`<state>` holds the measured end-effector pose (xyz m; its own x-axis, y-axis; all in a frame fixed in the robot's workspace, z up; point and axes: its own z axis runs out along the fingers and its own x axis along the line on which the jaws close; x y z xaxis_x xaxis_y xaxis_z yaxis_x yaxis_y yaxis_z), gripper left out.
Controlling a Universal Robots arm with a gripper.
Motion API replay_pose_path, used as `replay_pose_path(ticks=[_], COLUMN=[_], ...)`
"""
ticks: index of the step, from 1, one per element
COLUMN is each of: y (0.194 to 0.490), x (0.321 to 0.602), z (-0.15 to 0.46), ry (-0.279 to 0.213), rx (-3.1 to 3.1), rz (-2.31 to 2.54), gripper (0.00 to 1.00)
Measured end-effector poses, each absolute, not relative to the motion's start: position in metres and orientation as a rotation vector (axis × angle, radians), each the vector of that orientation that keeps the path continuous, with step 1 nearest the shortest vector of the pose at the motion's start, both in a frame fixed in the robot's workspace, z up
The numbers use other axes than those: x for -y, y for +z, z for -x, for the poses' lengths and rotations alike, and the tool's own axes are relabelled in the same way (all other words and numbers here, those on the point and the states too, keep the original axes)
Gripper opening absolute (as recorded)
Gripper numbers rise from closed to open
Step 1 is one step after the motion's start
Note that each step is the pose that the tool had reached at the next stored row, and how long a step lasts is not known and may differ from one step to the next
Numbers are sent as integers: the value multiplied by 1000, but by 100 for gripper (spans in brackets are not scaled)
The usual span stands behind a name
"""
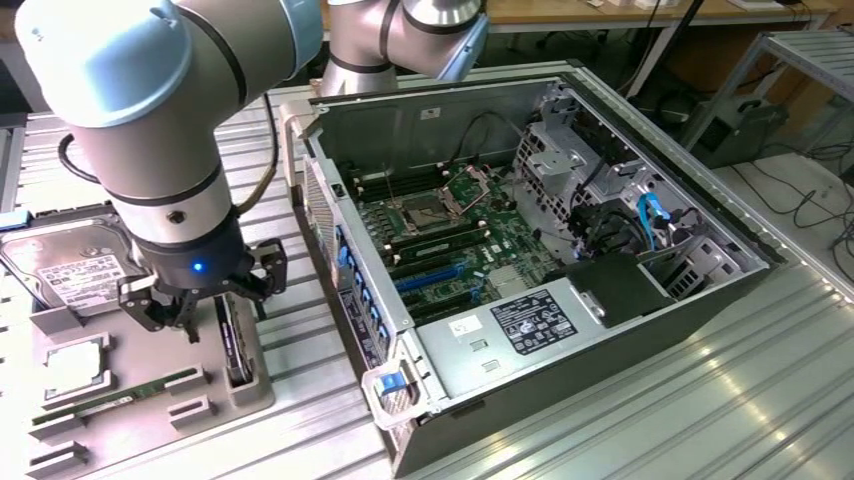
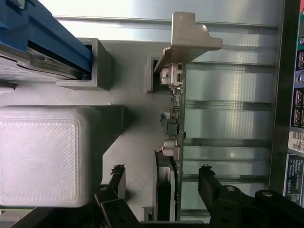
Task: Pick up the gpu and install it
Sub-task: 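Pick up the gpu and move the gpu toward the slot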
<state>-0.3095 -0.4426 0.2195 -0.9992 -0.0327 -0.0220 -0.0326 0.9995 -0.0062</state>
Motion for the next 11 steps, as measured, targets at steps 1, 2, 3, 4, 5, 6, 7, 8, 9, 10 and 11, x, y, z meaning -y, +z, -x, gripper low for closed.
replay_pose_path(ticks=[1,2,3,4,5,6,7,8,9,10,11], y=[219,219,219,219,219,219,218,218,218,218,218], x=[443,443,444,445,446,447,448,449,449,449,449], z=[310,310,310,310,310,310,310,310,310,310,310], ry=[-9,-9,-9,-9,-9,-9,-9,-9,-9,-9,-9], rx=[-3119,-3119,-3119,-3119,-3119,-3119,-3119,-3119,-3119,-3119,-3119], rz=[51,51,51,51,51,51,51,51,50,47,41], gripper=[72,72,71,71,64,64,64,64,64,64,62])
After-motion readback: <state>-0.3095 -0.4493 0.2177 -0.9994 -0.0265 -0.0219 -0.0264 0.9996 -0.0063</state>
